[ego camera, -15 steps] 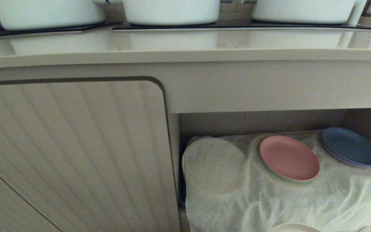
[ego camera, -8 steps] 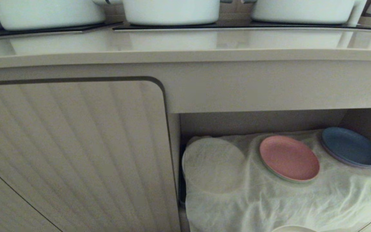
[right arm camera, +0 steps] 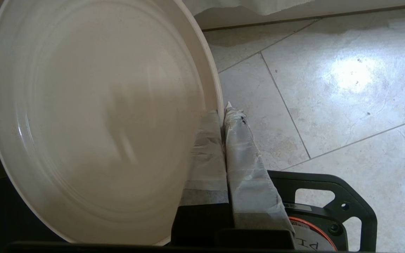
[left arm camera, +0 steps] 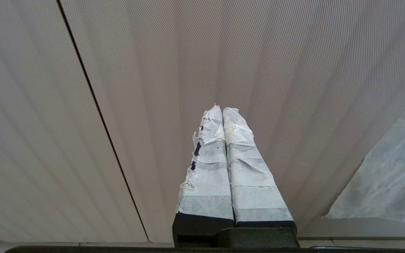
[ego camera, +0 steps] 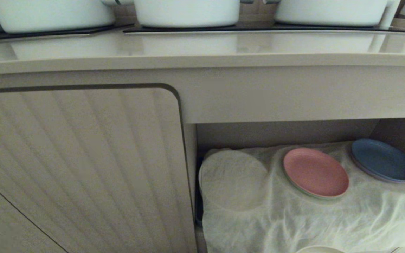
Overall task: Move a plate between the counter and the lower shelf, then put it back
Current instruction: Put the plate
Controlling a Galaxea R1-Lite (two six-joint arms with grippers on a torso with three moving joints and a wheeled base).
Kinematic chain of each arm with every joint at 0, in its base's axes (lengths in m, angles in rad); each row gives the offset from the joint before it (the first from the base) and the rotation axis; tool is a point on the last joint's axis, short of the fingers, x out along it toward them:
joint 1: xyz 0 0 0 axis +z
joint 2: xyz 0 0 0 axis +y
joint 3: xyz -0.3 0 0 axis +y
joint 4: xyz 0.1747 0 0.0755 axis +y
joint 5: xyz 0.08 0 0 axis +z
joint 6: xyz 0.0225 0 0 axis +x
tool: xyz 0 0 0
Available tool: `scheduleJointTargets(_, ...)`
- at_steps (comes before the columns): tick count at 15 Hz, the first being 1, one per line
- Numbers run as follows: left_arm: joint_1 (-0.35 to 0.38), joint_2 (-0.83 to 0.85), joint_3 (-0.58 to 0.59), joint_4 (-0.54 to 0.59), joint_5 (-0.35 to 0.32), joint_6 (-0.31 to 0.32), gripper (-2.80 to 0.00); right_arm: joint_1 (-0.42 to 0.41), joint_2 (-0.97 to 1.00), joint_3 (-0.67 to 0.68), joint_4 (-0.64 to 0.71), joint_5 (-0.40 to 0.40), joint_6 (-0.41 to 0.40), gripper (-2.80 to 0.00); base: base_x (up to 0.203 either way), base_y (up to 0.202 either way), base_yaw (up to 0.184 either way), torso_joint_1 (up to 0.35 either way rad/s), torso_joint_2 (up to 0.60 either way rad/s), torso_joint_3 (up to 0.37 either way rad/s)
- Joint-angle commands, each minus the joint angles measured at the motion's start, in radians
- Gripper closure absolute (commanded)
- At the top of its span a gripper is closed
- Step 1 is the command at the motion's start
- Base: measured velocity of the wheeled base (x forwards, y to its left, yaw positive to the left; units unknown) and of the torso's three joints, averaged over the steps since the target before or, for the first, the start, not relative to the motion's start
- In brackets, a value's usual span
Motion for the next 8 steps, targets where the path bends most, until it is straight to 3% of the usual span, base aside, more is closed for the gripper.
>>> scheduleJointTargets(1, 0.0, 0.0, 0.0, 0.0, 0.0, -0.001, 0.0, 0.001, 0.006, 0.0, 0.001, -0.001, 0.005, 0.0, 0.0, 0.0, 0.0, 0.0, 0.0, 0.0)
scheduleJointTargets(8, 0.0, 0.0, 0.0, 0.0, 0.0, -0.001, 0.0, 0.002, 0.011, -0.002, 0.001, 0.0, 0.037, 0.0, 0.0, 0.0, 0.0, 0.0, 0.0, 0.0)
